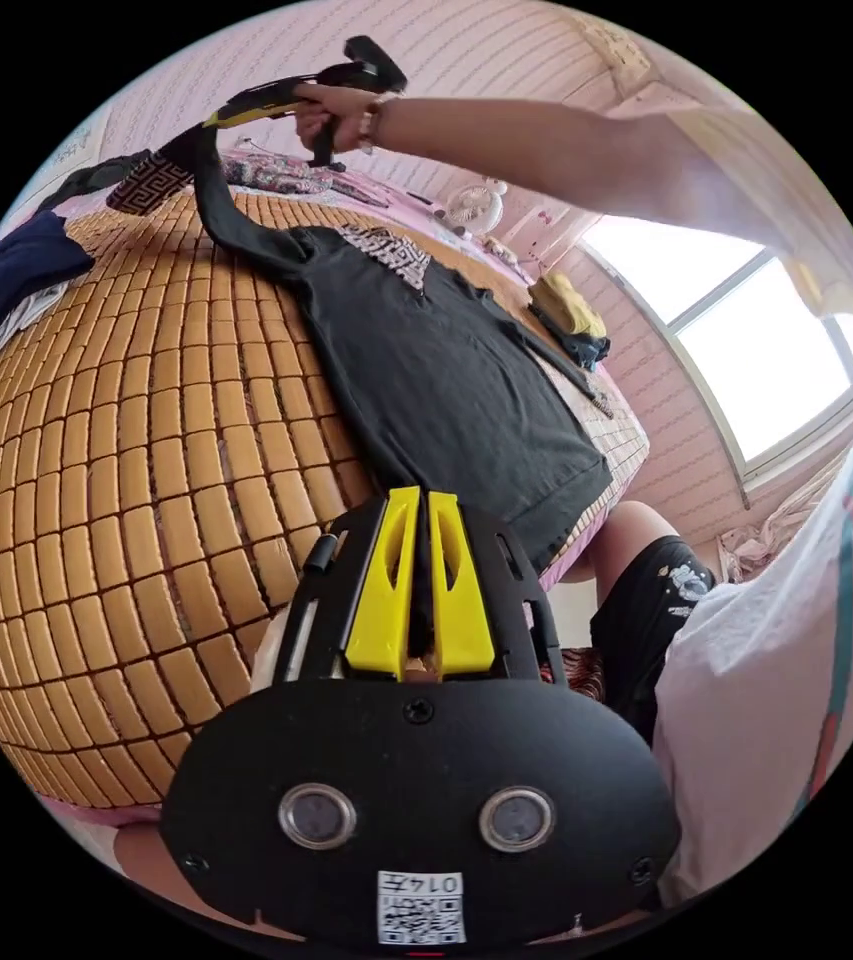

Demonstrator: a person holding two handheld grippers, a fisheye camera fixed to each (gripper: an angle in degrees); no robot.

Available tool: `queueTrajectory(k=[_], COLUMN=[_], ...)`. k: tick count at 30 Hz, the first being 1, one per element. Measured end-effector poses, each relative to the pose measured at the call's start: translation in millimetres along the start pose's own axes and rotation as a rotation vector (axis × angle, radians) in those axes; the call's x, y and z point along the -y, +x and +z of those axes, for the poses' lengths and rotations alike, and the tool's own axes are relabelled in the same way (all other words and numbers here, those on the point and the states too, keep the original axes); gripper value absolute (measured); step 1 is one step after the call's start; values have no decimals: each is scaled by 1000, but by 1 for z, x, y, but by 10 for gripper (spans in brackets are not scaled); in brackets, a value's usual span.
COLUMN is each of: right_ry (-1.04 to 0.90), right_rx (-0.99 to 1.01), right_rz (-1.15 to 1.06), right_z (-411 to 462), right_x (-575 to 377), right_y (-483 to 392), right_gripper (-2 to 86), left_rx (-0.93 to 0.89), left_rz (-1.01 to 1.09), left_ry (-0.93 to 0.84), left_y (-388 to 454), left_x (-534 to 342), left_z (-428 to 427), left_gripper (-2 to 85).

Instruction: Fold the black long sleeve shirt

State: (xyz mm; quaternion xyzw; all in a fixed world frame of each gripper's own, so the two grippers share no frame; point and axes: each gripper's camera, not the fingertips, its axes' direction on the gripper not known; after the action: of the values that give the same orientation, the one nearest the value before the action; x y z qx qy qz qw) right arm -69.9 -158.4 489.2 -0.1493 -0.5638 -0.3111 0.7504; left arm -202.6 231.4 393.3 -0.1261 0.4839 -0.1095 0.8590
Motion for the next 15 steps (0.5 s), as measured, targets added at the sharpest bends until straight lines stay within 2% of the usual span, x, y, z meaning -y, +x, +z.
queueTrajectory(k=[3,7,10,15], right_ry=[-31,-87,-116,-145], right_rx=[88,-35,-30,-25], right_rz=[-3,18,129,267], right_z=[-22,-16,-2,16], right_x=[-8,-39,-79,-157], right_y=[-11,-19,-16,-33], right_gripper=[39,70,61,54], left_rx=[60,307,425,406], left_rz=[-29,-126,-209,-248], left_ry=[178,382,361,171], left_y=[-4,-19,-40,-54], left_x=[0,-6,-7,15], left_z=[-55,-131,-141,-108], left_gripper=[36,66,96,128])
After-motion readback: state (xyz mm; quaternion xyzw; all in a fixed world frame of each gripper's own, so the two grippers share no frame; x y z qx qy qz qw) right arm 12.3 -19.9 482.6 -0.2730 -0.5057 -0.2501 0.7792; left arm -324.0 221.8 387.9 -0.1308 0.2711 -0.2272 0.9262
